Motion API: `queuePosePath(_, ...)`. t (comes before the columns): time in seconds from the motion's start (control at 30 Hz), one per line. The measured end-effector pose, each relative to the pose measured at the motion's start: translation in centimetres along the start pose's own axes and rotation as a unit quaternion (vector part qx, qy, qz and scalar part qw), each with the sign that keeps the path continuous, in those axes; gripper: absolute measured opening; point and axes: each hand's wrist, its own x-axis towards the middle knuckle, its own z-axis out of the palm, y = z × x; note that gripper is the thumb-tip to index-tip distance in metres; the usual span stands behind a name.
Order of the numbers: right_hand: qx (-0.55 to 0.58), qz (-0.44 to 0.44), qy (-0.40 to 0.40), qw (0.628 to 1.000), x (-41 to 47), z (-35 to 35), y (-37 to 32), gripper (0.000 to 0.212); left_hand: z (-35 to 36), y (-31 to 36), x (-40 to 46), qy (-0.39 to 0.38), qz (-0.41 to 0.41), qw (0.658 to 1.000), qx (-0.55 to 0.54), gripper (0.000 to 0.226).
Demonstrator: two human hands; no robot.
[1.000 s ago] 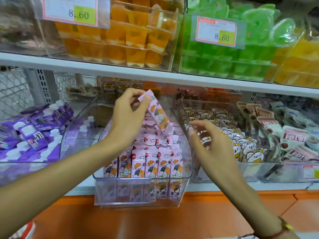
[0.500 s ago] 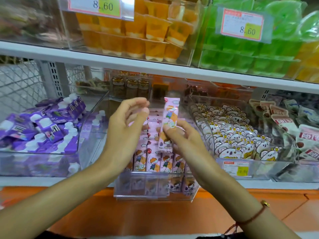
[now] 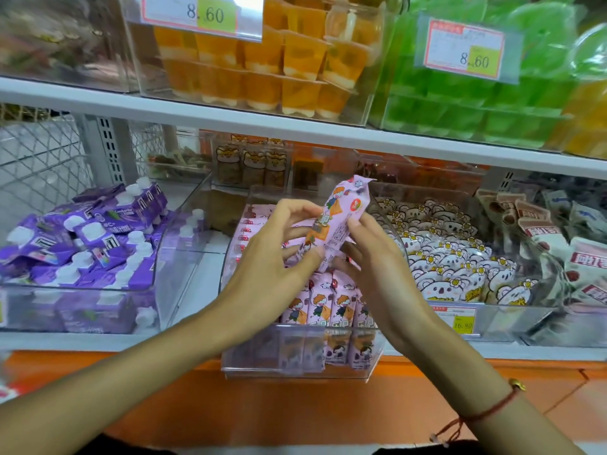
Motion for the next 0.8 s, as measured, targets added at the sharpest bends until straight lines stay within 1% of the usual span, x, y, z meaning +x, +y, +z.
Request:
queuePosePath(0.03,-0.011,-0.020,-0.003,1.000,-0.1,0.0,0.0,0.028,-0.1,-0.2,0.1,-0.011,0.000,1.000,0.005,0.035)
queuePosePath(0.1,-0.063,-0.070,0.018,0.995,-0.5,0.3,0.3,0.024,-0.1,-0.7,0.2,-0.018,0.002,0.999,0.030,0.038)
queuePosePath(0.2,-0.113,-0.135,0.066,0.982,-0.8,0.4,1.0,0.020,0.0,-1.1,0.1,0.006,0.016,0.997,0.072,0.042)
queuePosePath(0.27,-0.127,-0.153,0.071,0.977,-0.9,0.4,1.0,0.024,0.3,-0.8,-0.1,0.022,0.036,0.997,0.067,0.037)
queuePosePath(0.33,-0.155,-0.155,0.059,0.974,-1.1,0.3,0.8,0.025,0.4,-0.3,0.0,0.022,0.021,0.999,0.023,0.032)
queuePosePath(0.4,-0.167,-0.147,0.048,0.974,-1.1,0.0,0.4,0.020,0.1,0.2,0.2,0.018,-0.025,0.999,-0.029,0.034)
queuePosePath(0.47,-0.174,-0.124,0.048,0.976,-1.0,-0.3,0.1,0.014,-0.4,0.6,0.5,0.000,-0.119,0.990,-0.078,0.038)
queuePosePath(0.53,-0.169,-0.077,0.055,0.981,-0.9,-0.4,0.1,0.017,-0.7,1.1,0.6,-0.059,-0.241,0.955,-0.164,0.040)
queuePosePath(0.6,-0.164,-0.022,0.058,0.984,-0.8,-0.3,0.2,0.022,-0.7,1.4,0.5,-0.084,-0.317,0.919,-0.220,0.037)
queuePosePath(0.67,-0.159,0.012,0.053,0.986,-0.8,-0.4,0.4,0.026,-0.7,1.4,0.5,-0.082,-0.342,0.908,-0.229,0.033)
queuePosePath(0.8,-0.146,0.031,0.045,0.988,-0.7,-0.6,0.4,0.025,-0.5,1.2,0.5,-0.081,-0.342,0.907,-0.230,0.030)
